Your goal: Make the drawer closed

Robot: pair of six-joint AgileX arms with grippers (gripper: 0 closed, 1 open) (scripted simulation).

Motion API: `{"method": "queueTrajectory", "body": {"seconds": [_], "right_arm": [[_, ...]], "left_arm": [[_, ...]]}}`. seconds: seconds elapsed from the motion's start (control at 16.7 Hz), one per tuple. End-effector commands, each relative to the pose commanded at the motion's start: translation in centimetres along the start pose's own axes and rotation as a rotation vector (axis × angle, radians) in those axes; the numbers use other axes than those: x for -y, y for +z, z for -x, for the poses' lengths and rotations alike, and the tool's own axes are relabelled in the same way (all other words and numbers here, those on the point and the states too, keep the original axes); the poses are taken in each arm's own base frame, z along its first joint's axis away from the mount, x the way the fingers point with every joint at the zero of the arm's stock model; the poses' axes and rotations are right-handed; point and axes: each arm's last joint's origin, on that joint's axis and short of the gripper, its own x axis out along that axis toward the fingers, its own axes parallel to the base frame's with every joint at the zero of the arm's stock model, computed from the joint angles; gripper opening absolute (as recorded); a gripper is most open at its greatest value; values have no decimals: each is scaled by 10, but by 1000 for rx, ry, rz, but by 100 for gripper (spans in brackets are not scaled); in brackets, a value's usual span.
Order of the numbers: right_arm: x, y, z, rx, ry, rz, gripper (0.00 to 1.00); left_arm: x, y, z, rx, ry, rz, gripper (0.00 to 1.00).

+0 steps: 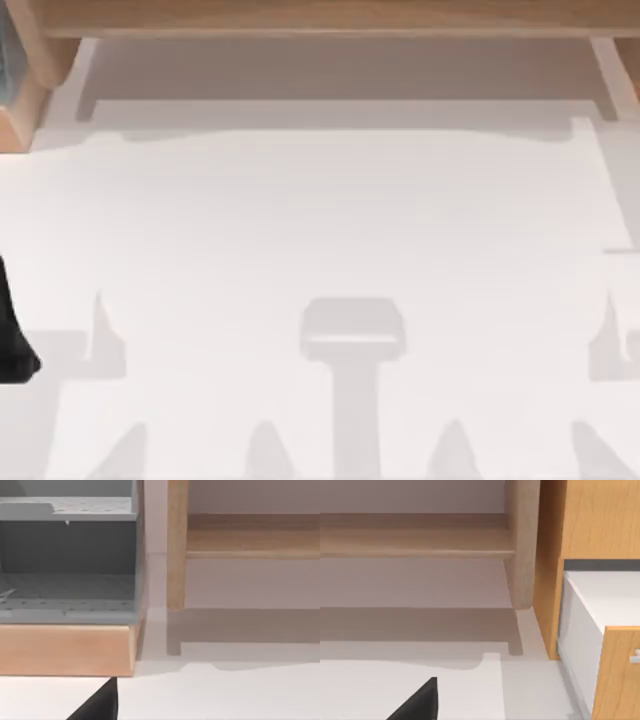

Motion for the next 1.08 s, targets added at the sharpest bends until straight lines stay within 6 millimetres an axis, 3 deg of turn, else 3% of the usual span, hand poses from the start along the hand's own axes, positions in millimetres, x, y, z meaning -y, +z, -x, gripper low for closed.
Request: {"method": "queueTrajectory", "body": {"seconds": [0.24,0.54,0.84,1.08], "right_arm": [[1,6,-1,12,-5,3,100],[8,38,-18,27,-11,8,100],[23,66,-61,15,-2,5,100],[42,72,-102,1,3,0,100]], "left_arm": [[0,0,0,0,0,0,100],[0,0,0,0,0,0,100],[0,0,0,0,0,0,100],[0,0,0,0,0,0,100]]}}
